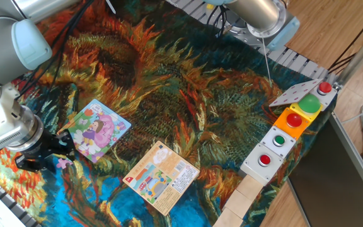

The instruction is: Assemble one piece of a puzzle

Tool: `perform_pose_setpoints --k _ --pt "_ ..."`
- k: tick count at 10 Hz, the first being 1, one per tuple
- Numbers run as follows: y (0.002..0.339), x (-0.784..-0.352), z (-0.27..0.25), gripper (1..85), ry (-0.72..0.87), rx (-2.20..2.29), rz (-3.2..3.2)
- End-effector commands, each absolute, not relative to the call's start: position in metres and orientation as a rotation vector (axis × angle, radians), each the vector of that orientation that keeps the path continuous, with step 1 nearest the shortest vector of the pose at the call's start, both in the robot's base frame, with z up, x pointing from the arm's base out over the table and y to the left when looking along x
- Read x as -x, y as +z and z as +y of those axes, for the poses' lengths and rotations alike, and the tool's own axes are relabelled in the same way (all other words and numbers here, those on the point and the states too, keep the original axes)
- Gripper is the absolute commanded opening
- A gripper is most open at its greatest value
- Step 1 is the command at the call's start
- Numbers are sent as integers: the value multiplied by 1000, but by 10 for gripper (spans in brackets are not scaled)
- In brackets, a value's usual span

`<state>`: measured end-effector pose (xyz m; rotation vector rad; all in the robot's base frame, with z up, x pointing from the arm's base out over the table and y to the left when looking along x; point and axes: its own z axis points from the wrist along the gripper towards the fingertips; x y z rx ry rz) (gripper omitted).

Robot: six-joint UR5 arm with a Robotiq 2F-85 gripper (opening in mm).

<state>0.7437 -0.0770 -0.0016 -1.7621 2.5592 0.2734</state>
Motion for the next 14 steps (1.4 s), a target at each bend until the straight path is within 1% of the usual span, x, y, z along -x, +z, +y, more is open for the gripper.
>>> perform_pose_setpoints --k 1,9,14 --pt "0 -744 -75 507 275 1747 2562" --pt "-3 -746 -76 503 260 1741 2564" --pt "-1 -744 -73 503 279 1737 2564"
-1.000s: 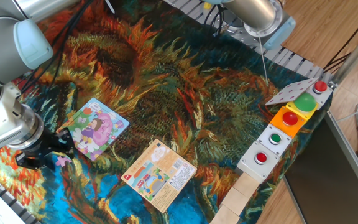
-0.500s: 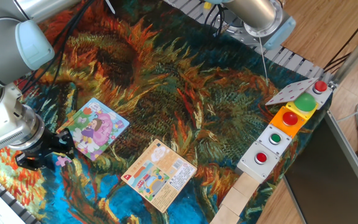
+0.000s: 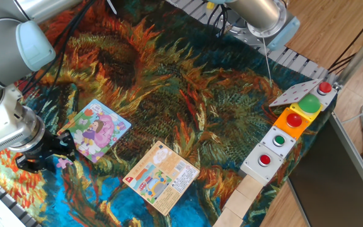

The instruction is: Assemble one piece of a puzzle

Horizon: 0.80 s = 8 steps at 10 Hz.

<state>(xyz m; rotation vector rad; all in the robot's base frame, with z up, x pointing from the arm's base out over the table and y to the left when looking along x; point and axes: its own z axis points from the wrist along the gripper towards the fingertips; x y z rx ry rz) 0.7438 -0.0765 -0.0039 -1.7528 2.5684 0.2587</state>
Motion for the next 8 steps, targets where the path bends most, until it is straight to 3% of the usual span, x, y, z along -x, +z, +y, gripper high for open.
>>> perform_pose_setpoints --k 1,8 --pt "0 -743 -73 503 275 1736 2567" --pt "-1 -743 -77 503 265 1743 2565"
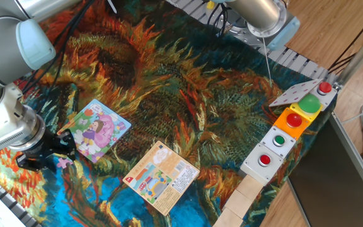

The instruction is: Assemble one piece of a puzzle

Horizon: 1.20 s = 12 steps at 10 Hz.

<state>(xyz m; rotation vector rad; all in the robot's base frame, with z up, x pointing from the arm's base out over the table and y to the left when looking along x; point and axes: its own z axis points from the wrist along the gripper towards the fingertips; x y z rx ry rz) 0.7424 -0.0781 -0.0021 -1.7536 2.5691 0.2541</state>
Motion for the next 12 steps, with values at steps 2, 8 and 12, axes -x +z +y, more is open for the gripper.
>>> perform_pose_setpoints --k 2,8,12 --pt "-1 -745 -84 510 227 1762 2563" --pt "-1 -748 -80 533 240 1754 2551" --pt "0 -749 -75 530 259 1751 2538"
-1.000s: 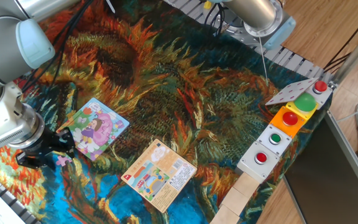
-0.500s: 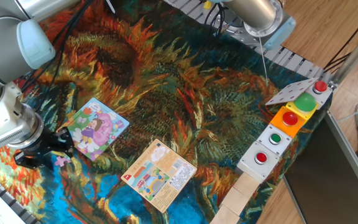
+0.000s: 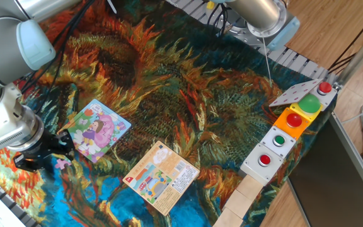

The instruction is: Assemble one piece of a puzzle

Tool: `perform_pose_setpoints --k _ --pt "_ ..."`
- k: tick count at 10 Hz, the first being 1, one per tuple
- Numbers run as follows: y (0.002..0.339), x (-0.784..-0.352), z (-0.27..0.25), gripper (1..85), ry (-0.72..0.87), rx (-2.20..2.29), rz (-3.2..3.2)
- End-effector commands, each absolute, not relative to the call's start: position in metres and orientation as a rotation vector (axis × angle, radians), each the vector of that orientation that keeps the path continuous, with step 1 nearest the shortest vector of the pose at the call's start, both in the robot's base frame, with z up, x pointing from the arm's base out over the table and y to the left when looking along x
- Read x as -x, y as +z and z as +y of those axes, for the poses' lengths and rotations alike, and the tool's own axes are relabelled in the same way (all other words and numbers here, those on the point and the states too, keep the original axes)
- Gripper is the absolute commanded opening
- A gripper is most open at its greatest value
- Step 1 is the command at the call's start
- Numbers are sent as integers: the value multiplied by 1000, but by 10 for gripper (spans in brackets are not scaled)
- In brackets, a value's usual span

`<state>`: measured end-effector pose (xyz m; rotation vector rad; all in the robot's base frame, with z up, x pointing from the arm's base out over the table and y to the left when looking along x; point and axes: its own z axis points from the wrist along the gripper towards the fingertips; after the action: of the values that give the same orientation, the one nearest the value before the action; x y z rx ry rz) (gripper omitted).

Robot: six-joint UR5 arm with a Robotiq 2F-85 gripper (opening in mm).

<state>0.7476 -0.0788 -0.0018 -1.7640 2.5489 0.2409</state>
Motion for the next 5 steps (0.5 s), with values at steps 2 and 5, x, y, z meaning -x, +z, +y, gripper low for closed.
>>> perform_pose_setpoints --k 2,5 --pt "2 -750 -78 530 254 1759 2533" --pt "3 -753 -79 523 240 1754 2529"
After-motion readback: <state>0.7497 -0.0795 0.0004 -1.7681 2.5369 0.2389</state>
